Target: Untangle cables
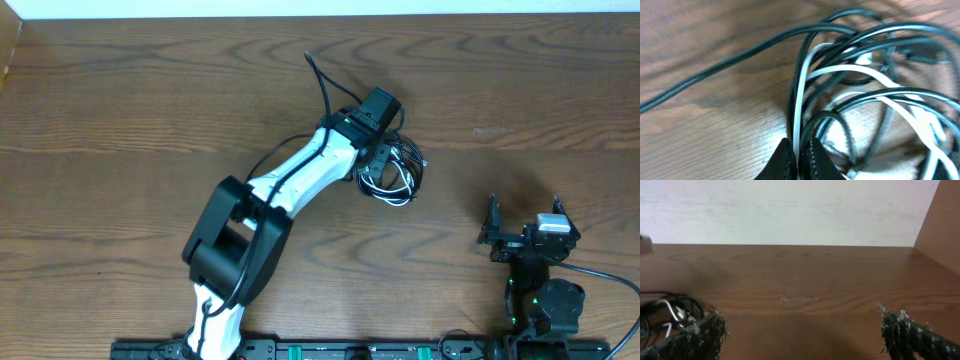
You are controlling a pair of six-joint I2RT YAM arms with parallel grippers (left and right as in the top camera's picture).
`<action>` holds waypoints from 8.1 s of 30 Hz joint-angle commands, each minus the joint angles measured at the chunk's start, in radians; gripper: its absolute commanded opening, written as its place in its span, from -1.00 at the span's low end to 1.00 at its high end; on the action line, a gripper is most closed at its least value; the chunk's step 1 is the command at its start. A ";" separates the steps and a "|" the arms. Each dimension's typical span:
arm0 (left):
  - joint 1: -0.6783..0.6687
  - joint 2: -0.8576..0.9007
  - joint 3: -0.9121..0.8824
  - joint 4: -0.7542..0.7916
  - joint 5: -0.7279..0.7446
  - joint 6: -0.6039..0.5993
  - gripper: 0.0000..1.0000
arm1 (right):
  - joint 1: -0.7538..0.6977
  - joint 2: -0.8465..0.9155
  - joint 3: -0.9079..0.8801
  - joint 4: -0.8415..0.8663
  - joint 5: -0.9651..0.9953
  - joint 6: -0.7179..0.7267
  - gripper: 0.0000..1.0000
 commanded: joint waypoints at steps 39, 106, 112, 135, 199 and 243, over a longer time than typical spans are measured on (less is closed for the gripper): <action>0.002 -0.457 0.002 -0.048 0.279 -0.066 -0.85 | 0.006 -0.003 -0.001 -0.003 0.004 -0.005 0.99; 0.127 -0.491 0.002 0.165 0.559 -0.515 -0.85 | 0.098 1.055 0.768 -0.293 -0.826 1.459 0.25; 0.127 -0.491 0.002 0.185 0.618 -0.516 -0.85 | 0.129 1.055 0.768 -0.275 -0.771 1.516 0.01; 0.111 -0.491 0.002 0.184 0.688 -0.537 -0.85 | 0.137 1.063 0.768 -0.172 -0.659 1.626 -0.98; -0.018 -0.480 -0.005 -0.251 0.586 0.593 0.64 | 0.137 1.063 0.768 0.124 -0.851 1.173 -0.98; -0.018 -0.480 -0.005 -0.200 0.253 0.345 -0.85 | 0.137 1.063 0.768 0.188 -0.972 1.170 -0.98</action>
